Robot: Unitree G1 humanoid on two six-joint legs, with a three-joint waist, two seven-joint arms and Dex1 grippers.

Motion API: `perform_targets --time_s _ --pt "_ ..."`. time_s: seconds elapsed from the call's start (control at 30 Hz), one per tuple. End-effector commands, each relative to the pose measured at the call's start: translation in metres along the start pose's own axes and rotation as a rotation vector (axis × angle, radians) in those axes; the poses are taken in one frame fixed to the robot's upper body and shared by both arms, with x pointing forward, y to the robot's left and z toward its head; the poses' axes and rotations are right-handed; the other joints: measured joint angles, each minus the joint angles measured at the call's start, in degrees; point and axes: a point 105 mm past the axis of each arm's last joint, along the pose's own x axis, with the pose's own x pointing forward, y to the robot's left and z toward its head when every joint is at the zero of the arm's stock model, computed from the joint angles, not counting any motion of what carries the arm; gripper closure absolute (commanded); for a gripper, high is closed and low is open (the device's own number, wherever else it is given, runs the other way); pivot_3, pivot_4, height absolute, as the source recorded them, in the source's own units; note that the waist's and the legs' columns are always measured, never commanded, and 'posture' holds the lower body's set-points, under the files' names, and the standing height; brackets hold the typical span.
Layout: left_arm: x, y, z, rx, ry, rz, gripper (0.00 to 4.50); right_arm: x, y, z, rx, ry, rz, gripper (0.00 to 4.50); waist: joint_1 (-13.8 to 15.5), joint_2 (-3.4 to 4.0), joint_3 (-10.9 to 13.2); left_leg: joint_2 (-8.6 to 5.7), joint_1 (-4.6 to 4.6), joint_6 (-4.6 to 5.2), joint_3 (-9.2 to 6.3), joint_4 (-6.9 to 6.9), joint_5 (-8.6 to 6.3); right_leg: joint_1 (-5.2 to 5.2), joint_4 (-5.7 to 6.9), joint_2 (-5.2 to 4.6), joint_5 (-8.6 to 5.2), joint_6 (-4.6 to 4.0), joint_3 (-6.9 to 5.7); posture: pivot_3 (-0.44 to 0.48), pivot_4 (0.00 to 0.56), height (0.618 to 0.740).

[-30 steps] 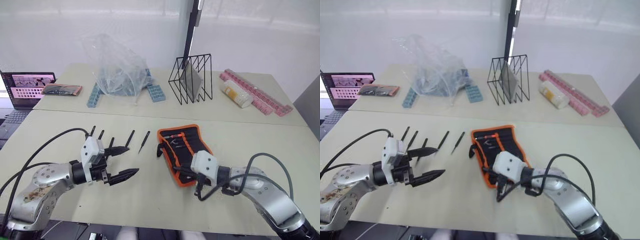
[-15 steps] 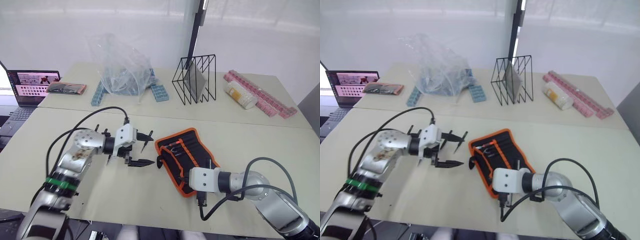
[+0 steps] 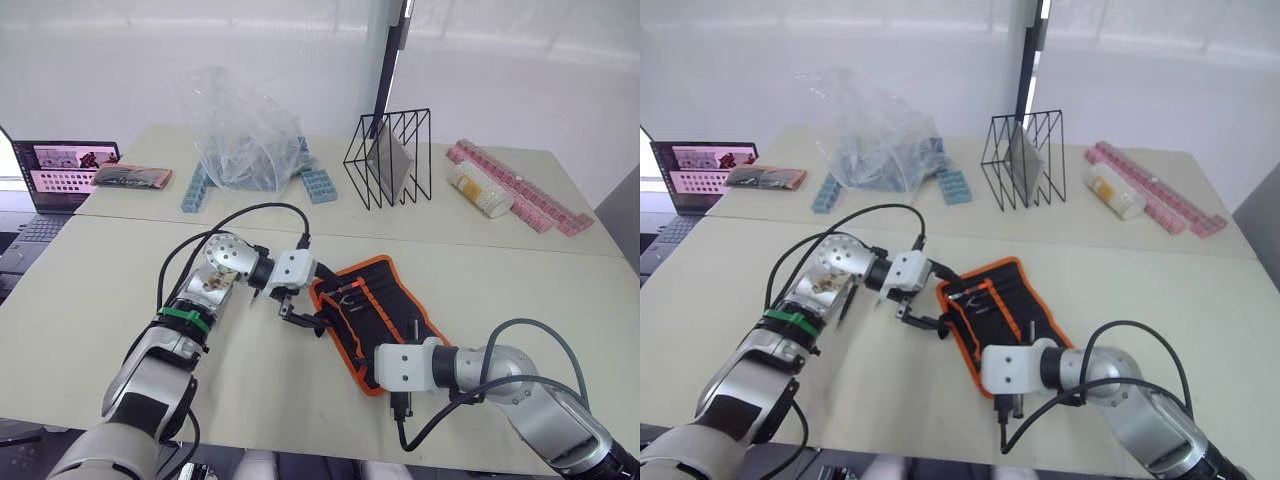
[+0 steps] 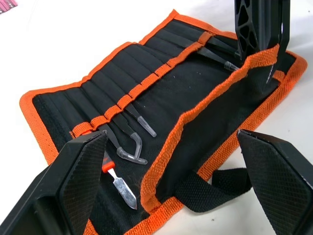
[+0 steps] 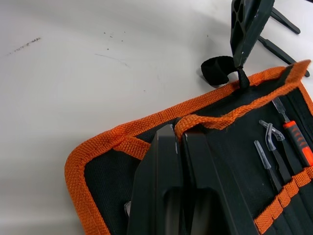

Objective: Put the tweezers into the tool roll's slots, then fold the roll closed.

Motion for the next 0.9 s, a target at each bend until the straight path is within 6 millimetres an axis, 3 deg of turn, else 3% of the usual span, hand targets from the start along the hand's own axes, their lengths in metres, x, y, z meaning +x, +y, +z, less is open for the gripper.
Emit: perform_targets --time_s 0.03,0.47,0.73,0.77,0.8,0.9 --pt "0.0 0.008 0.007 0.054 0.003 -0.006 0.26 -0.002 -0.003 0.012 -0.049 -0.033 -0.013 4.5 0.0 0.0 0.0 -0.01 0.0 0.0 0.0 0.01 0.0 0.0 0.0 0.0 0.0 0.0 0.0 0.0 0.15 0.72" --pt "0.004 0.002 0.004 0.077 0.0 -0.042 4.48 0.0 -0.003 0.013 -0.051 -0.032 -0.014 4.5 0.0 0.0 0.0 -0.01 0.02 0.01 -0.02 0.03 0.01 0.01 0.08 0.0 0.01 0.01 0.0 0.0 0.15 0.72" --pt "-0.004 -0.01 -0.005 0.111 0.036 -0.054 4.48 -0.001 -0.006 0.01 -0.008 -0.028 -0.037 4.5 0.0 0.0 0.0 -0.02 0.07 0.01 -0.03 0.06 0.01 0.0 0.25 0.0 0.01 0.0 0.0 0.0 0.15 0.72" --pt "-0.004 -0.011 -0.006 0.116 0.036 -0.044 4.5 -0.002 -0.008 0.01 0.014 -0.032 -0.056 4.22 0.0 0.0 0.0 -0.02 0.08 0.01 -0.03 0.06 0.01 0.0 0.27 0.0 0.01 0.0 0.0 0.0 0.15 0.72" --pt "-0.005 -0.01 -0.007 0.13 0.039 -0.03 4.5 -0.002 -0.009 0.01 0.043 -0.039 -0.066 4.22 0.0 0.0 0.0 -0.02 0.08 0.01 -0.03 0.07 0.01 0.0 0.27 0.0 0.01 0.0 0.0 0.0 0.15 0.72" --pt "-0.005 -0.012 -0.01 0.172 0.048 -0.005 4.5 -0.006 -0.015 0.014 0.156 -0.084 -0.108 3.14 0.0 0.0 0.0 -0.02 0.08 0.02 -0.04 0.13 0.01 0.0 0.36 0.0 0.01 0.0 0.0 0.0 0.15 0.72"
